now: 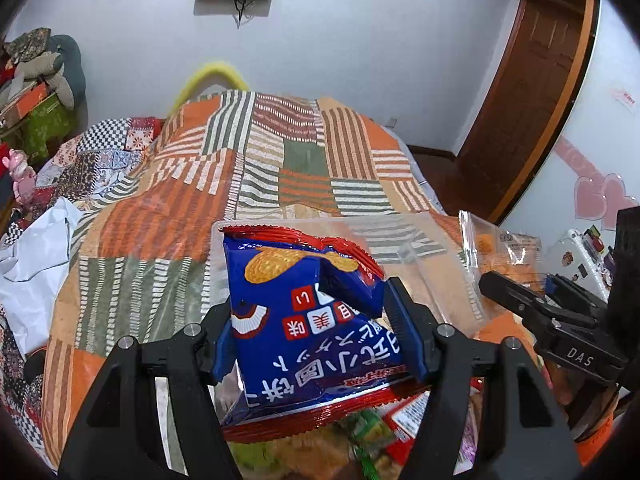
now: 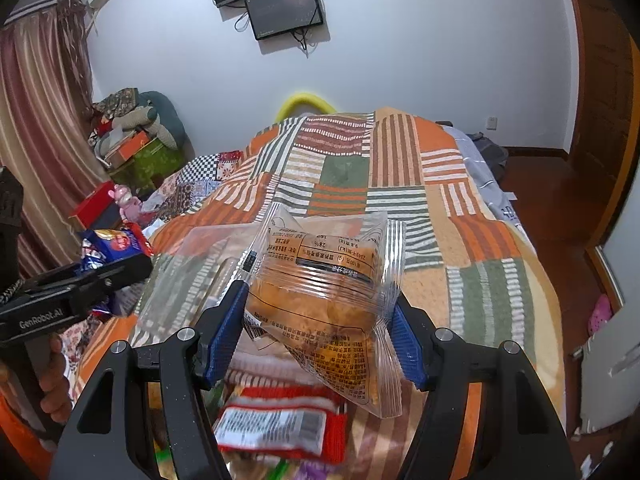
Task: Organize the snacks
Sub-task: 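Carry the blue chip bag with left gripper while right carries cracker bag into the box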
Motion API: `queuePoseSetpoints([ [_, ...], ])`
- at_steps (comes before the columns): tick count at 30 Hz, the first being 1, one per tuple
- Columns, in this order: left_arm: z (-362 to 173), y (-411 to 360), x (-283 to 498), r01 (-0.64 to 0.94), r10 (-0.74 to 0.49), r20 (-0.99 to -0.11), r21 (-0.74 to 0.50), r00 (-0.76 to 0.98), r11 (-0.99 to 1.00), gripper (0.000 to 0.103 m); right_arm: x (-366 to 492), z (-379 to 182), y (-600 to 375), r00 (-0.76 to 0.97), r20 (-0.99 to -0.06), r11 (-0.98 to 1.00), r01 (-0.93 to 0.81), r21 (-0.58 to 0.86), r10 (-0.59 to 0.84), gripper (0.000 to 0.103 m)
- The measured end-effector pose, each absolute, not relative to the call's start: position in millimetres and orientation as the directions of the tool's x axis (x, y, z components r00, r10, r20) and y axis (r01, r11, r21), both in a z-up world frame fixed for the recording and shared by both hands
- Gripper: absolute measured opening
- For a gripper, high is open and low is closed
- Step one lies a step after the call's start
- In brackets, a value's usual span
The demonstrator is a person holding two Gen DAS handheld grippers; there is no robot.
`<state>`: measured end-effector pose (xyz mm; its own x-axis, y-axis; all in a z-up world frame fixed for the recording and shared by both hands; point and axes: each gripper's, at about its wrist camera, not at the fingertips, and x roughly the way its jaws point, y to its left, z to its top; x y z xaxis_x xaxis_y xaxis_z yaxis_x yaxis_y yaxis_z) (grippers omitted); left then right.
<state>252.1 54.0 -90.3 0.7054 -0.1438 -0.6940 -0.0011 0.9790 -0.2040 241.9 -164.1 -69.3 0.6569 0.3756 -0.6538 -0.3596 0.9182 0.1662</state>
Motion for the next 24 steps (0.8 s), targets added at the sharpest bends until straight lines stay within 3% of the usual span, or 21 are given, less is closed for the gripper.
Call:
queuePoseSetpoints([
  [9, -122.1, 59.2, 296.0, -0.029, -0.145, -0.765, -0.209, 0.628, 0.977, 0.066, 288.3, -89.7, -151.3, 0.587, -0.722, 0.917, -0.358, 0.175, 0.367, 0.064],
  [17, -130.1, 52.2, 312.7, -0.024, -0.138, -0.774, -0.194, 0.618, 0.981, 0.066, 304.7, -102.0, -142.0, 0.541, -0.759, 0.913, -0.372, 0.17, 0.361, 0.064],
  [22, -122.4, 44.4, 307.6, 0.003, -0.12, -0.761, -0.154, 0.638, 0.988, 0.073, 305.1, -99.1, -143.0, 0.544, -0.76, 0.915, -0.366, 0.168, 0.357, 0.07],
  [24, -119.8, 44.3, 304.1, 0.007, -0.115, -0.756, -0.144, 0.644, 0.99, 0.074, 300.1, -92.7, -145.6, 0.571, -0.745, 0.921, -0.36, 0.149, 0.344, 0.079],
])
